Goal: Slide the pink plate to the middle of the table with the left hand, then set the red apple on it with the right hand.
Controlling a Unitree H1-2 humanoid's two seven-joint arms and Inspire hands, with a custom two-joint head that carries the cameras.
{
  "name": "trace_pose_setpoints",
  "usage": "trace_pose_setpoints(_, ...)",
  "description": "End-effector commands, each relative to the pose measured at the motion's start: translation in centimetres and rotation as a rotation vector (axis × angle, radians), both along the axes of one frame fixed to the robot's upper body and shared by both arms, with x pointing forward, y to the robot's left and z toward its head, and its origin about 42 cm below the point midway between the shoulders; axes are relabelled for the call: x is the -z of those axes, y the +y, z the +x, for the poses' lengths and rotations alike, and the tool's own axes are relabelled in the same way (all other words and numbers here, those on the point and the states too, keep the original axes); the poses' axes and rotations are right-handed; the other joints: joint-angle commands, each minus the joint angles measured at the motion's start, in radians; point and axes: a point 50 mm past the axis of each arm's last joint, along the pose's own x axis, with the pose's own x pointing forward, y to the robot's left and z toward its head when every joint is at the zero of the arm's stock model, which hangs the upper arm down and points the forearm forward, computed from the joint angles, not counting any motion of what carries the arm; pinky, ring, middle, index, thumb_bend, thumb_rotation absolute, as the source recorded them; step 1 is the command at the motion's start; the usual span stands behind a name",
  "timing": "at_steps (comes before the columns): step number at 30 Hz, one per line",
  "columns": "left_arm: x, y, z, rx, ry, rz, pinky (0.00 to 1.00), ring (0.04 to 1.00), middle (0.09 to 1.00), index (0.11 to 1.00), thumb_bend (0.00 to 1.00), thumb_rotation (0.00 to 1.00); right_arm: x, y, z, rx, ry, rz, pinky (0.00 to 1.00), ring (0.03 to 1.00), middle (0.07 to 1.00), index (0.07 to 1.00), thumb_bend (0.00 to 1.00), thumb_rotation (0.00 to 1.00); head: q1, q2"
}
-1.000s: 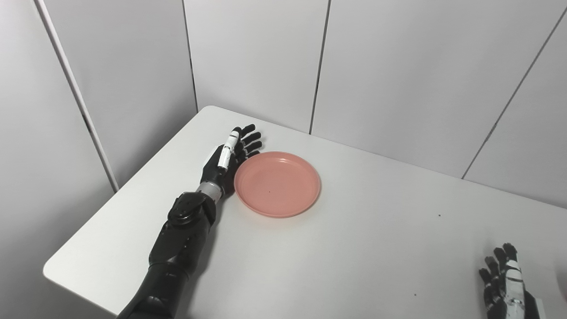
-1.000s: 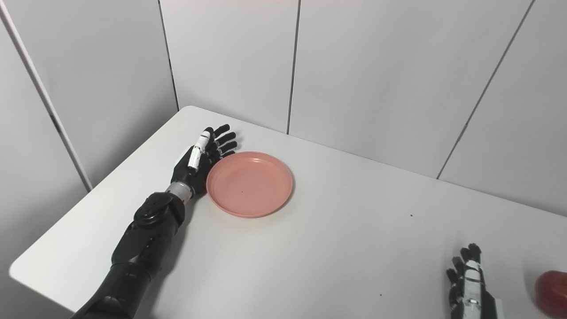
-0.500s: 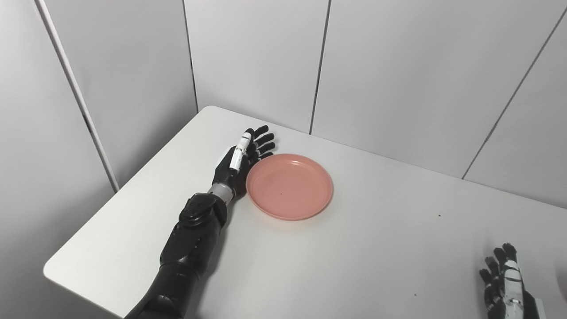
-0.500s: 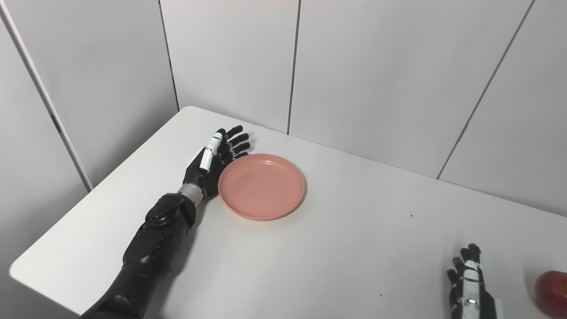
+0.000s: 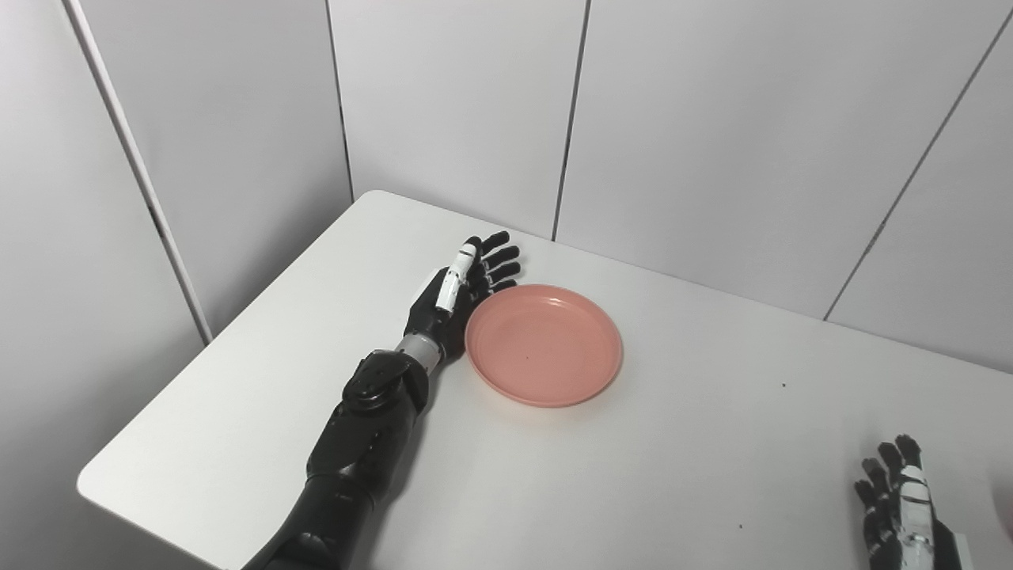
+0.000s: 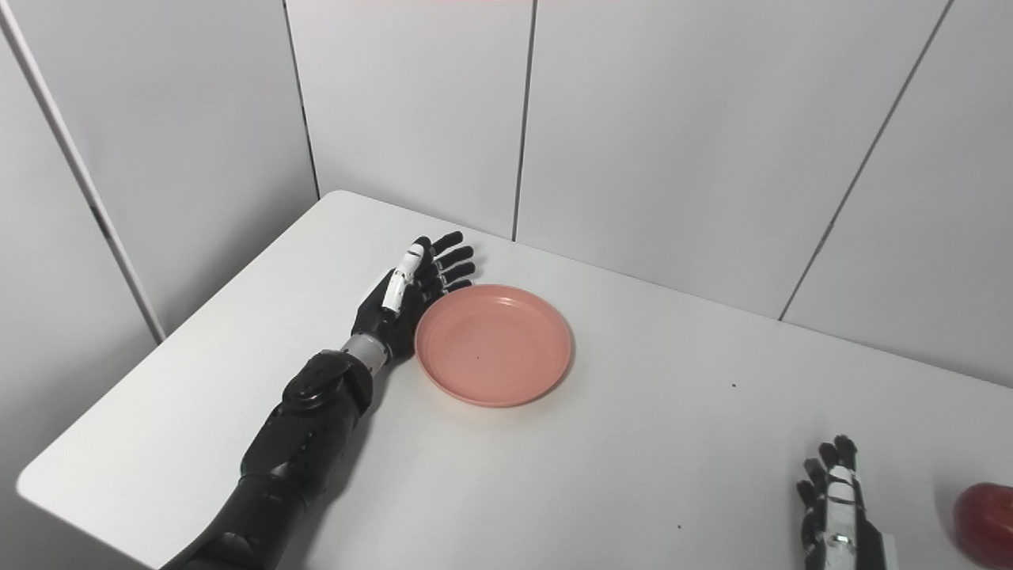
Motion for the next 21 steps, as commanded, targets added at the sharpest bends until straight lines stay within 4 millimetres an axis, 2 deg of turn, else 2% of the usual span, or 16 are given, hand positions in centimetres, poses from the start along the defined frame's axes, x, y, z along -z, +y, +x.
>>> trace_pose_setpoints(1, 2.6, -1.1, -0.9, 0.026, 0.105, -0.009, 0.86, 0.859, 0.852, 0.835, 0.3, 1.0, -1.1, 0.1, 0.5, -0.006, -0.072, -0.001, 1.0, 0.975, 0.982, 0.987, 0.15, 1.0, -0.003, 0.003)
trace_pose_setpoints(9, 2.8, -2.4, -1.2, 0.062, 0.11, 0.02, 0.82, 0.826, 0.828, 0.818, 0.32, 1.0, -0.8, 0.1, 0.6, -0.012, -0.078, -0.011, 1.0, 0.98, 0.986, 0.991, 0.18, 1.0, -0.025, 0.014)
trace_pose_setpoints(21, 3.5, -5.0, -1.8, 0.133, 0.147, 0.013, 0.82, 0.829, 0.831, 0.813, 0.33, 1.0, -0.8, 0.4, 0.6, 0.01, -0.076, -0.015, 0.99, 0.961, 0.966, 0.972, 0.2, 1.0, -0.059, 0.038)
